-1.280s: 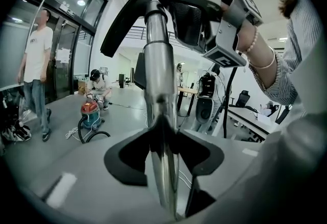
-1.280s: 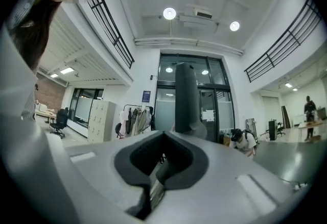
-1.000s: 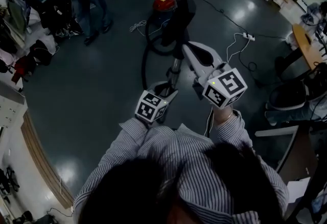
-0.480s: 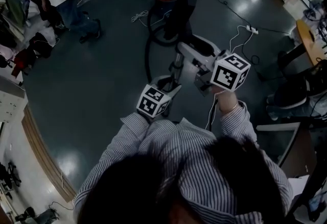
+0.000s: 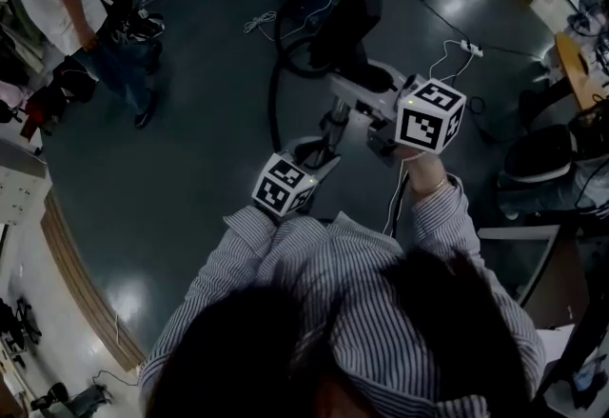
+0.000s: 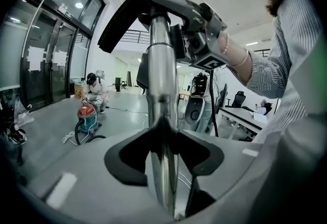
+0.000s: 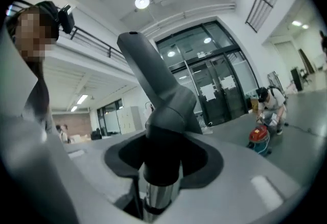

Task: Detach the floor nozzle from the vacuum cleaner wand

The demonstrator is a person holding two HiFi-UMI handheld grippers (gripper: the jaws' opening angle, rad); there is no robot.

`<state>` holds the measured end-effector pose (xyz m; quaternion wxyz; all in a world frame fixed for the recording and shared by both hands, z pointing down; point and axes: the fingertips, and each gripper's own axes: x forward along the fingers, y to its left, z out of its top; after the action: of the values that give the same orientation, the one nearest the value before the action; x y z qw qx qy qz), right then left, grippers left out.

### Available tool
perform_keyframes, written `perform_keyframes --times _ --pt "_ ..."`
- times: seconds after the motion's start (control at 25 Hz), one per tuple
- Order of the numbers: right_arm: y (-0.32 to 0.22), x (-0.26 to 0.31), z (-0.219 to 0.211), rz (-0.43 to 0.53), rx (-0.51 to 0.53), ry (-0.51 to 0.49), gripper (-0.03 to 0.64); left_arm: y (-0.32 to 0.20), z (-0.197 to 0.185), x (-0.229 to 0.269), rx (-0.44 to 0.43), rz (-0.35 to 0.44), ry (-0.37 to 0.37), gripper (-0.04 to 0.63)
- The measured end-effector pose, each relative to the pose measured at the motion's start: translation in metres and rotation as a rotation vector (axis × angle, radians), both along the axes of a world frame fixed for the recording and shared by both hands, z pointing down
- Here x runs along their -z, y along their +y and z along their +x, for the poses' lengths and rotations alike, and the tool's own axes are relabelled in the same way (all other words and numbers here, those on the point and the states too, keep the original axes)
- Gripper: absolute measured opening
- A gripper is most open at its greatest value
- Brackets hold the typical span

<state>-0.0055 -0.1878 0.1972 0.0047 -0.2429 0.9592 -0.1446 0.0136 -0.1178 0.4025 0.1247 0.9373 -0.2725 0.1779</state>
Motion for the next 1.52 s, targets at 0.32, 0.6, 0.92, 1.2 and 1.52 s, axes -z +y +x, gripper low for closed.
perform_keyframes --times 0.32,0.6,0.92,1.2,1.52 --pt "-0.003 0.020 -0.007 -0.049 0.069 -0.133 0.170 -0.003 -0.010 0.018 -0.001 0.035 0.072 0.181" --pt "0.003 0.027 -0.004 0.017 0.129 -0.176 0.170 0.005 -0.008 0.008 -0.023 0.025 0.077 0.180" --pt "-0.019 0.045 0.018 0.019 0.002 -0.243 0.169 -0.004 -0.032 0.019 0.074 0.010 0.119 0.179" --pt "-0.019 -0.004 0.025 -0.078 -0.061 -0.271 0.170 -0.012 -0.063 0.049 0.153 0.045 0.157 0.179" --pt "-0.002 -0.062 0.023 -0.208 -0.097 -0.278 0.170 -0.027 -0.090 0.079 0.232 0.084 0.187 0.179"
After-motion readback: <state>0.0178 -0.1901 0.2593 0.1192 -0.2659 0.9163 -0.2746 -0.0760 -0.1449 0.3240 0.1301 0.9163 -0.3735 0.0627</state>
